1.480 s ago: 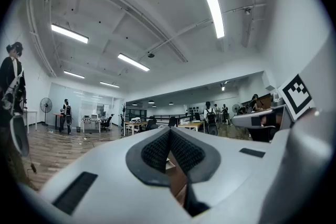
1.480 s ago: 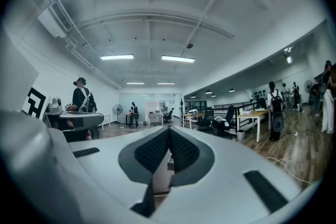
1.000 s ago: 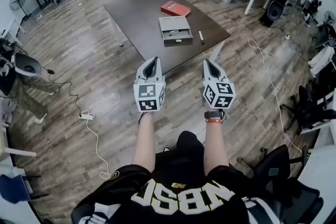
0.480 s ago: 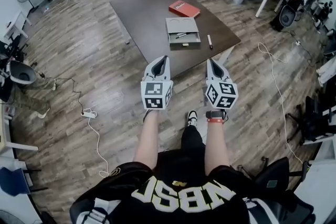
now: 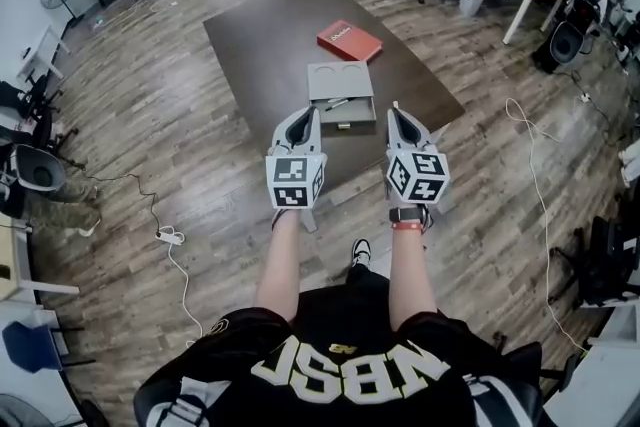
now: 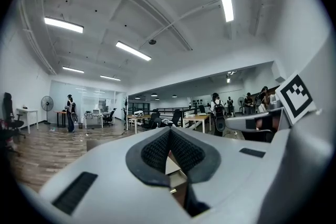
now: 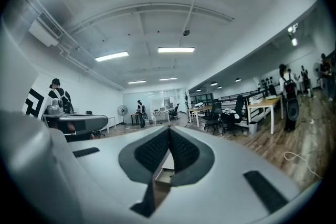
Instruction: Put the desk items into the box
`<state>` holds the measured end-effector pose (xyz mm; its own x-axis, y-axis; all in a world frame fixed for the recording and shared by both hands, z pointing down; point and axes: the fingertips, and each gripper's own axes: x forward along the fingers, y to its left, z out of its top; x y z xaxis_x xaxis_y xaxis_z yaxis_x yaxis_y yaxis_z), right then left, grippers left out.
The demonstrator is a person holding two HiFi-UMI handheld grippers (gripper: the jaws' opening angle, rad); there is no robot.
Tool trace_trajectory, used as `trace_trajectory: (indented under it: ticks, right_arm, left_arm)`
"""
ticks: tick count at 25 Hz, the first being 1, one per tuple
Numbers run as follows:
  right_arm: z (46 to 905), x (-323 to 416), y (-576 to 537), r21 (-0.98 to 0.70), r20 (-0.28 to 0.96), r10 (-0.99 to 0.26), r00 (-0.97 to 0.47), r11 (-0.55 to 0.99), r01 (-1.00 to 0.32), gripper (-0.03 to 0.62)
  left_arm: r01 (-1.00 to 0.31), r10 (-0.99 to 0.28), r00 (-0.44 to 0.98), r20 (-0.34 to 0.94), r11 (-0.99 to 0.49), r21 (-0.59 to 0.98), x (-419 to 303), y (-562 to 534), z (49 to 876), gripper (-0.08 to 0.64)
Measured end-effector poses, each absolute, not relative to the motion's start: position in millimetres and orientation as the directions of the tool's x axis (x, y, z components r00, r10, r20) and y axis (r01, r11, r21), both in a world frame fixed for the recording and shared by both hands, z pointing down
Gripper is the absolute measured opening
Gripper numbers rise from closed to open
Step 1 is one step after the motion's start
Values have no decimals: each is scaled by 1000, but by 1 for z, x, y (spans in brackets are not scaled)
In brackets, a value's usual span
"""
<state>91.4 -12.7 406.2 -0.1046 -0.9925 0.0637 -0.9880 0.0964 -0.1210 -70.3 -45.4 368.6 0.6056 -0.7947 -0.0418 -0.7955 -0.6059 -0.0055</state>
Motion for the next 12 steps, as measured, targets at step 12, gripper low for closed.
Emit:
trace_trajectory:
  ticks: [12]
  right_arm:
    - [415,159,-118,-139,84,-977,-197,185,-973,9]
  left_arm:
    - [-832,-832,553,-41,-554,10,0,-133,372,14]
